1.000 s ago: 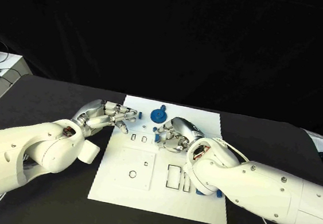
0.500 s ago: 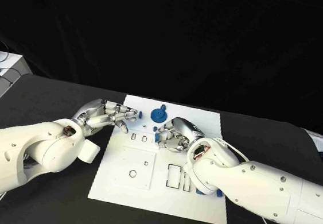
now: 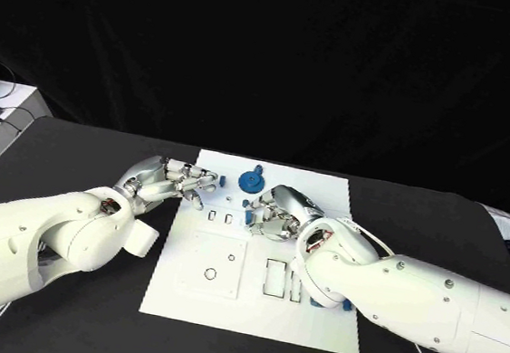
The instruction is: Assemble the parts on the task board
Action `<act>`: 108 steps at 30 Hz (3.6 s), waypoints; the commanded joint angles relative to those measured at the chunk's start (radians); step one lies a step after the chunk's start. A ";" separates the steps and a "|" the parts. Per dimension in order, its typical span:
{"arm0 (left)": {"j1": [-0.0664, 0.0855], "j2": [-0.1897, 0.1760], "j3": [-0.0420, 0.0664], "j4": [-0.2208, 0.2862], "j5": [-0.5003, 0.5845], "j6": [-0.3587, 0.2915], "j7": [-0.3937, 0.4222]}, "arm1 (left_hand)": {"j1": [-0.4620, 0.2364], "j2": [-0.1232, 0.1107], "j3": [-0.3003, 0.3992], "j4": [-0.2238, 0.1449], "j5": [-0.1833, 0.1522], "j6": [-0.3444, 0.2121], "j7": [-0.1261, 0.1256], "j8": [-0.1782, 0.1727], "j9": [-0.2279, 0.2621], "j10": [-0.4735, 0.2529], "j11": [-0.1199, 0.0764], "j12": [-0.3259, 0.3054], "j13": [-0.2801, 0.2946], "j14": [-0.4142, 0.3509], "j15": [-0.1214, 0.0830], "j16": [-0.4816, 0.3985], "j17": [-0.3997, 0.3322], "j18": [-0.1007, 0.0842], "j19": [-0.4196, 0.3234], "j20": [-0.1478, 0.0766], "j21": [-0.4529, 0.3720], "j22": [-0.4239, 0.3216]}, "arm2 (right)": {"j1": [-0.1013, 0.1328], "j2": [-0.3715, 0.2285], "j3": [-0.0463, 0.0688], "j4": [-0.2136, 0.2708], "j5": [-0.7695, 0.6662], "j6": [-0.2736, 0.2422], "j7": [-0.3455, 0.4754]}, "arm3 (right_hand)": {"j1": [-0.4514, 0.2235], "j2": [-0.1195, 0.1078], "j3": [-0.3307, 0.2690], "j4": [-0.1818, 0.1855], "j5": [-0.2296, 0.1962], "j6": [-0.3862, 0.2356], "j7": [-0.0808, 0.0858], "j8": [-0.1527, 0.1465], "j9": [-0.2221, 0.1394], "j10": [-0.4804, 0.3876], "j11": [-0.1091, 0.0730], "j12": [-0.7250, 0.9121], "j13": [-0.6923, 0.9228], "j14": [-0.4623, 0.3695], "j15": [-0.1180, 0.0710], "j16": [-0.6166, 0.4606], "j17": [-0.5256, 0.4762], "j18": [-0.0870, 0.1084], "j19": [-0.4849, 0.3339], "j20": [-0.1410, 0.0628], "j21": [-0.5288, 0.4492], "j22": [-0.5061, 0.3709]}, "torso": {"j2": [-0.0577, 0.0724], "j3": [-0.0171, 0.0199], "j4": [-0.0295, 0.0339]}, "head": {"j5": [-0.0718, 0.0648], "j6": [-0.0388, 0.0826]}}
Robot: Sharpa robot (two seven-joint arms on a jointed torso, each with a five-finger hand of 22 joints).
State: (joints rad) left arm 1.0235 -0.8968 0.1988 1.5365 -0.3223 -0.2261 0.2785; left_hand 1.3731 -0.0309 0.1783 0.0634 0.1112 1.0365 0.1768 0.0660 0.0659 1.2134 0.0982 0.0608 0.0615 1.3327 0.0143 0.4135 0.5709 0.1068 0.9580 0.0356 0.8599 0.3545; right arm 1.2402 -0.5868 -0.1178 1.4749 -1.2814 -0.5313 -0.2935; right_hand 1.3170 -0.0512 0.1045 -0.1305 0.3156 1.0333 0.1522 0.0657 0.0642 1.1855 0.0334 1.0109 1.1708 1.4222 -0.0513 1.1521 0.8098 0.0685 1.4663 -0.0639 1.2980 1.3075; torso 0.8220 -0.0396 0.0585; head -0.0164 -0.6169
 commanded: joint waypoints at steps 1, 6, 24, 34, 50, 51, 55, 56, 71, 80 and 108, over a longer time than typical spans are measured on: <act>0.000 0.001 0.001 0.002 -0.002 0.016 0.005 | -0.002 -0.003 0.002 -0.001 -0.005 -0.008 0.001 -0.003 0.001 -0.008 0.000 -0.001 -0.001 -0.002 0.002 0.005 0.001 0.016 -0.007 -0.003 0.005 -0.001 | -0.001 -0.003 0.000 0.004 -0.002 0.013 0.015 | 0.017 -0.006 -0.018 0.010 -0.004 -0.006 -0.002 -0.001 -0.001 -0.005 -0.001 0.007 -0.005 0.000 0.005 0.007 0.002 -0.002 0.066 0.005 0.001 0.189 | 0.000 0.0002 -0.0005 | 0.001 -0.001; 0.000 0.001 0.001 0.001 -0.002 0.015 0.005 | -0.002 -0.003 0.002 -0.001 -0.005 -0.008 0.001 -0.003 0.001 -0.008 0.000 -0.001 -0.001 -0.002 0.002 0.005 0.001 0.016 -0.007 -0.003 0.005 -0.001 | -0.001 -0.007 -0.001 0.007 -0.002 0.018 0.013 | 0.017 -0.007 -0.019 0.010 -0.004 -0.005 -0.002 0.000 -0.001 -0.005 -0.001 0.008 -0.005 0.000 0.005 0.006 0.001 -0.002 0.066 0.005 0.001 0.189 | 0.000 0.0006 -0.0012 | 0.000 0.000; 0.000 0.001 0.001 -0.002 -0.002 0.015 0.005 | -0.002 -0.003 0.002 -0.001 -0.005 -0.008 0.001 -0.003 0.001 -0.008 0.000 -0.001 -0.001 -0.002 0.002 0.005 0.001 0.016 -0.007 -0.003 0.005 -0.001 | -0.002 -0.018 -0.002 0.015 -0.004 0.032 0.009 | 0.016 -0.007 -0.020 0.012 -0.004 0.006 -0.006 0.001 -0.001 0.001 -0.003 0.016 -0.001 0.001 0.003 0.004 0.002 -0.002 0.066 0.004 0.002 0.189 | 0.001 0.0011 -0.0007 | -0.001 -0.002; 0.000 0.001 0.001 -0.002 -0.002 0.015 0.005 | -0.002 -0.003 0.002 -0.001 -0.005 -0.008 0.001 -0.003 0.001 -0.008 0.000 -0.001 -0.001 -0.002 0.002 0.005 0.001 0.016 -0.007 -0.003 0.005 -0.001 | -0.003 -0.025 -0.002 0.025 -0.003 0.031 0.010 | 0.014 -0.005 -0.019 0.014 -0.003 0.015 -0.009 0.001 -0.001 0.007 -0.004 0.024 0.004 0.001 0.002 0.004 0.002 -0.003 0.067 0.003 0.003 0.190 | 0.001 0.0006 -0.0008 | -0.001 -0.003; 0.000 0.003 0.001 -0.004 -0.027 0.006 -0.021 | -0.011 -0.008 -0.013 0.001 -0.007 -0.028 0.007 -0.002 0.001 -0.014 0.003 0.001 0.000 -0.002 0.004 0.012 0.004 0.014 -0.007 -0.003 0.009 -0.005 | -0.005 -0.038 -0.002 0.033 -0.017 -0.037 -0.005 | 0.011 -0.007 -0.019 0.017 -0.001 0.012 -0.008 0.000 -0.001 0.004 -0.005 0.020 0.004 0.001 0.002 0.001 0.000 -0.003 0.067 0.002 0.001 0.189 | 0.001 0.0014 -0.0002 | 0.002 -0.003; 0.000 0.003 0.001 -0.005 -0.037 0.003 -0.028 | -0.013 -0.008 -0.018 0.001 -0.007 -0.032 0.006 -0.002 0.001 0.001 -0.001 0.005 0.001 0.000 0.002 0.016 0.006 0.014 -0.005 -0.004 0.011 -0.004 | -0.005 -0.040 -0.002 0.035 -0.017 -0.050 -0.002 | 0.010 -0.009 -0.020 0.018 -0.001 0.007 -0.007 0.000 -0.001 0.003 -0.004 0.018 0.003 0.001 0.003 0.001 0.000 -0.003 0.067 0.002 0.000 0.189 | 0.000 0.0016 -0.0001 | 0.003 -0.003; 0.000 0.004 0.001 -0.008 -0.082 -0.007 -0.071 | -0.026 -0.009 -0.074 -0.006 -0.007 -0.035 -0.001 0.001 0.002 0.055 -0.020 0.032 0.008 0.004 -0.010 0.064 0.038 0.006 0.007 -0.017 0.024 0.004 | -0.005 -0.052 -0.002 0.046 -0.006 -0.106 0.017 | 0.011 -0.011 -0.021 0.019 -0.001 0.002 -0.005 -0.001 -0.001 0.000 -0.003 0.015 0.001 0.001 0.003 0.001 0.001 -0.003 0.067 0.003 0.000 0.189 | -0.001 0.0028 -0.0013 | 0.006 -0.001; 0.000 0.004 0.001 -0.008 -0.093 -0.010 -0.084 | -0.028 -0.006 -0.089 -0.009 -0.008 -0.035 -0.004 0.002 0.002 0.066 -0.023 0.047 0.012 0.001 -0.011 0.078 0.047 0.003 0.007 -0.021 0.028 0.007 | -0.005 -0.055 -0.002 0.049 -0.001 -0.121 0.023 | 0.010 -0.014 -0.023 0.021 -0.001 -0.001 -0.004 0.000 -0.001 0.000 -0.002 0.014 0.000 0.001 0.004 0.002 0.002 -0.003 0.067 0.004 0.000 0.189 | -0.002 0.0035 -0.0020 | 0.008 0.000; 0.023 0.033 0.001 -0.016 -0.329 -0.013 -0.420 | -0.161 0.012 -0.230 0.118 -0.001 -0.049 -0.058 0.224 0.061 -0.099 -0.074 0.687 0.480 -0.030 -0.051 0.522 0.240 0.021 -0.004 -0.061 0.280 0.195 | 0.041 -0.141 0.018 0.072 0.358 -0.225 0.244 | -0.006 0.001 -0.095 0.057 0.035 0.001 -0.007 0.013 0.001 -0.010 -0.002 0.022 0.002 0.001 0.004 0.003 0.003 -0.002 0.067 0.004 -0.001 0.189 | -0.034 0.0235 -0.0121 | 0.030 0.011; 0.069 0.110 0.000 -0.077 -0.499 0.114 -0.630 | -0.183 0.011 -0.238 0.158 0.001 -0.029 -0.089 0.296 0.139 -0.059 -0.098 0.742 0.553 0.014 -0.071 0.620 0.275 0.031 0.048 -0.068 0.365 0.307 | 0.085 -0.199 0.021 0.041 0.527 -0.159 0.292 | -0.011 0.014 -0.111 0.061 0.042 0.008 -0.010 0.018 0.002 -0.010 -0.003 0.025 0.003 0.002 0.003 0.004 0.006 -0.002 0.067 0.003 0.001 0.189 | -0.059 0.0386 -0.0204 | 0.048 -0.004; 0.213 0.338 -0.112 -0.310 -0.597 0.302 -0.867 | -0.278 -0.082 -0.104 0.224 0.004 0.057 -0.152 0.196 0.766 0.017 -0.141 0.714 0.674 0.080 -0.105 0.696 0.431 0.002 0.166 -0.101 0.401 0.552 | 0.111 -0.235 0.021 -0.029 0.540 -0.074 0.233 | -0.029 0.015 -0.140 0.067 0.098 0.043 -0.035 0.029 0.131 -0.020 -0.019 -0.001 -0.006 0.003 -0.009 -0.011 0.008 -0.006 0.066 -0.011 -0.007 0.187 | -0.079 0.0640 -0.0331 | 0.076 -0.042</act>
State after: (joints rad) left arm 1.2340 -0.5664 0.0867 1.2302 -0.9080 0.0340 -0.5519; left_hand 1.0992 -0.1099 0.0695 0.2883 0.1130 1.0900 0.0270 0.2683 0.8301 1.2300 -0.0357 0.7696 0.7350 1.4096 -0.0911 1.1056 1.0009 0.1150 1.1155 -0.0644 1.2674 0.9053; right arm 1.3504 -0.8224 -0.0969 1.4462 -0.7342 -0.6299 -0.0532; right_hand 1.2947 -0.0340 -0.0315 -0.0662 0.4088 1.0844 0.1165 0.1000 0.1936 1.1730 0.0206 1.0142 1.1664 1.4261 -0.0553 1.1480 0.8172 0.0686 1.4662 -0.0715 1.2971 1.3073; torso 0.7414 0.0264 0.0256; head 0.0603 -0.6582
